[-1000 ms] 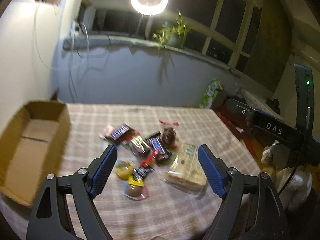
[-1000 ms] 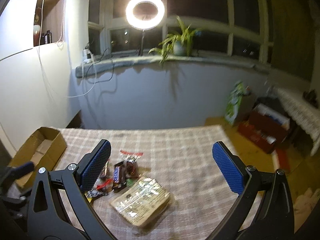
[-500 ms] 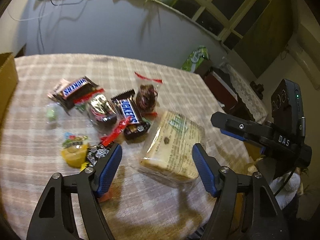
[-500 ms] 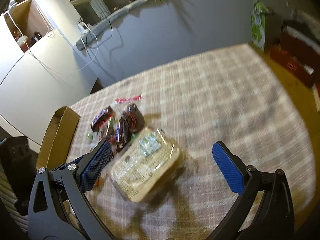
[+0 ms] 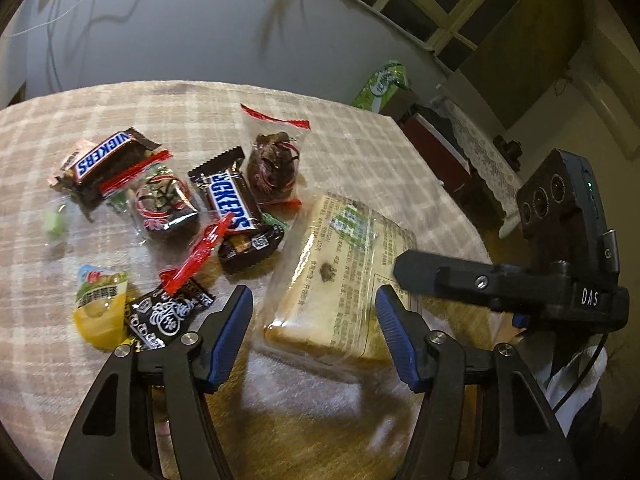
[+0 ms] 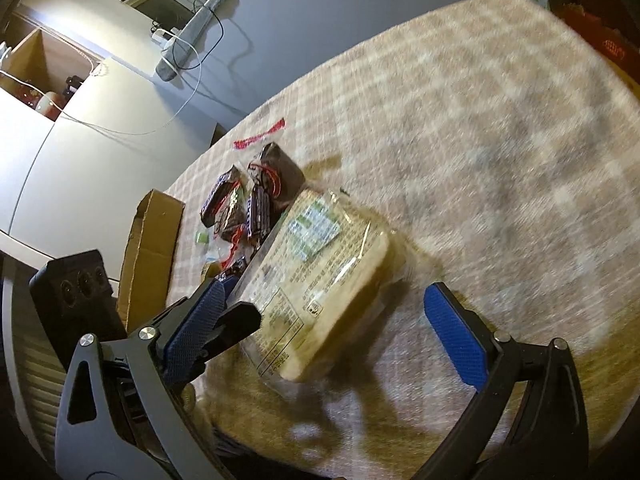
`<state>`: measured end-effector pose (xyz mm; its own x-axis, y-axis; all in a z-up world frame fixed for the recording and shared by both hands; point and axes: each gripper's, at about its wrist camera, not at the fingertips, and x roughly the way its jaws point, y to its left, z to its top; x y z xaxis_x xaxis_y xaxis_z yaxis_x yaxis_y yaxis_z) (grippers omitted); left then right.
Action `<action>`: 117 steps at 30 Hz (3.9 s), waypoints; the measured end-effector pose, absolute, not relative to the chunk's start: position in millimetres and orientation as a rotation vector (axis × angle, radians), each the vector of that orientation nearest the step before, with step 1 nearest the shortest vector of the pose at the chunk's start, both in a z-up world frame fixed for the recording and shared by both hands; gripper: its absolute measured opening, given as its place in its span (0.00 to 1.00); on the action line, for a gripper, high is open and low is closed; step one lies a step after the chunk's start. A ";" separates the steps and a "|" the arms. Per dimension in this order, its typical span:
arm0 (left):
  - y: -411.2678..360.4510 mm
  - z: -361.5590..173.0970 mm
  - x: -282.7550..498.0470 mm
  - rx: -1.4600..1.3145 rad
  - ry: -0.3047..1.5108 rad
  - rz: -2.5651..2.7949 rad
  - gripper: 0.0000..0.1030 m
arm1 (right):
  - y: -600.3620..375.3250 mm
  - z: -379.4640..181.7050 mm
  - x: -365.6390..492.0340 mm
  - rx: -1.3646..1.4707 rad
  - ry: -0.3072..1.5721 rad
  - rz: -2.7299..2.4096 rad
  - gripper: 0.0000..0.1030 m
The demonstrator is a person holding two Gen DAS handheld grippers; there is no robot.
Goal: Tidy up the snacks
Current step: 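Move the left tool to the bagged bread loaf and close on it, then carry the bread loaf with the left tool into the cardboard box and release, then grasp the red-topped bag of dark candy with the right tool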
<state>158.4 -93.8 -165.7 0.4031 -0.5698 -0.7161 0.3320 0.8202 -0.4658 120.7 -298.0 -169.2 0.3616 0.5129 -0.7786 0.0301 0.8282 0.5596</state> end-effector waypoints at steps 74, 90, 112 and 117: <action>165.3 -105.3 89.6 -0.293 0.696 -0.015 0.43 | 65.5 -124.2 171.5 0.151 1.198 0.850 0.70; 182.6 -105.9 85.0 -0.326 0.708 0.062 0.38 | 73.7 -127.8 173.3 0.089 1.162 0.822 0.72; 104.5 -99.1 79.8 -0.289 0.727 -0.072 0.53 | -72.0 -102.1 144.1 -0.038 0.983 0.558 0.89; 73.5 -107.2 85.1 -0.266 0.763 -0.134 0.59 | -116.9 -102.1 146.3 -0.090 0.953 0.429 0.90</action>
<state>85.1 73.5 -107.2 0.7163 -0.2157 -0.6636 0.0235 0.9579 -0.2860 146.3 -116.9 -102.1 0.5024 0.3158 -0.8049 -0.3938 0.9123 0.1121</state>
